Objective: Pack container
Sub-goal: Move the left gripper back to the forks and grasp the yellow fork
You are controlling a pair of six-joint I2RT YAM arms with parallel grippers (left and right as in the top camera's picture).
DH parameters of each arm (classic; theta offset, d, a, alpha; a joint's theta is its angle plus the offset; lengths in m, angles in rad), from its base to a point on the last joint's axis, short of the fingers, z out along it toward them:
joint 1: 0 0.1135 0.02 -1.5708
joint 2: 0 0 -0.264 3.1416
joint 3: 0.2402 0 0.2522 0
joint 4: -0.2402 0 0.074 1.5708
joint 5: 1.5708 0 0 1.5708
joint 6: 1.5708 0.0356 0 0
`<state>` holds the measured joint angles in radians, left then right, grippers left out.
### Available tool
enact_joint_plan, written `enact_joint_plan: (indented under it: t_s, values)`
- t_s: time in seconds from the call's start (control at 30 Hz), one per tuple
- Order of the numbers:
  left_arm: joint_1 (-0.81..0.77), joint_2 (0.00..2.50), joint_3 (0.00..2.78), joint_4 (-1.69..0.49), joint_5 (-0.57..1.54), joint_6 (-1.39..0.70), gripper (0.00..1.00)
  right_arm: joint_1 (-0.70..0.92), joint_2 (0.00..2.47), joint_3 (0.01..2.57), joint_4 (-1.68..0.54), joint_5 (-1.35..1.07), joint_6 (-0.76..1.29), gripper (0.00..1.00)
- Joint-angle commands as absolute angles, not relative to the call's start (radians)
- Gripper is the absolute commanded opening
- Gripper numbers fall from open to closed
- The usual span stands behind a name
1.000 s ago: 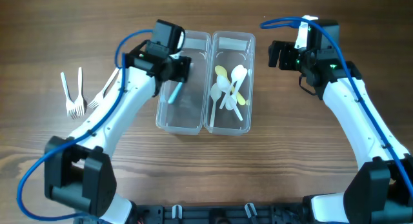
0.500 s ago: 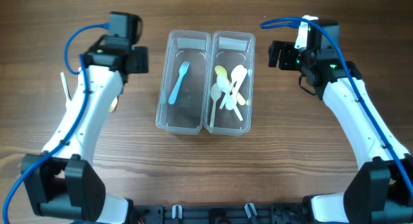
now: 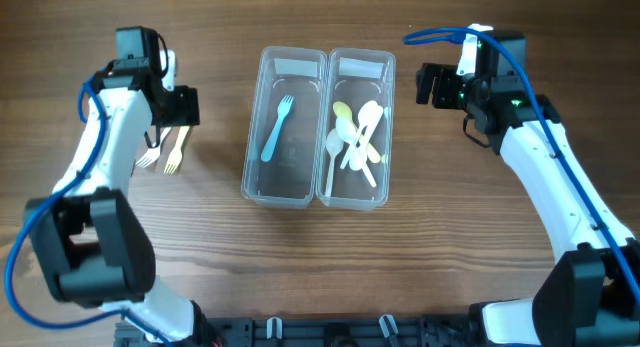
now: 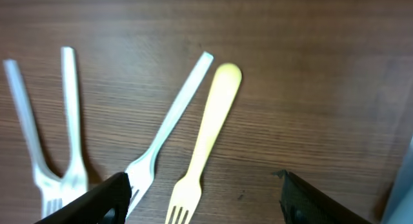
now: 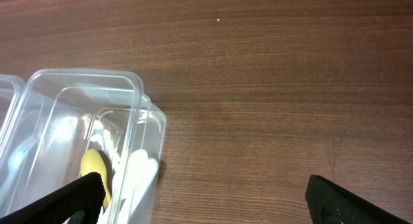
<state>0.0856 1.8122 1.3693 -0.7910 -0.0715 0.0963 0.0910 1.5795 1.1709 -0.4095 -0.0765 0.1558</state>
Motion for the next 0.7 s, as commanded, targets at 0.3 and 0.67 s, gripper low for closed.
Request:
enact_joint_plan:
  t_s: [0.3, 0.67]
  values:
    - [0.087, 1.9, 1.341, -0.842, -0.026, 0.181, 0.67, 0.094, 1.575, 1.172, -0.405, -0.063, 0.146, 1.0]
    - [0.087, 1.967, 1.341, -0.808, 0.019, 0.26, 0.68, 0.094, 1.575, 1.172, -0.405, -0.063, 0.146, 1.0]
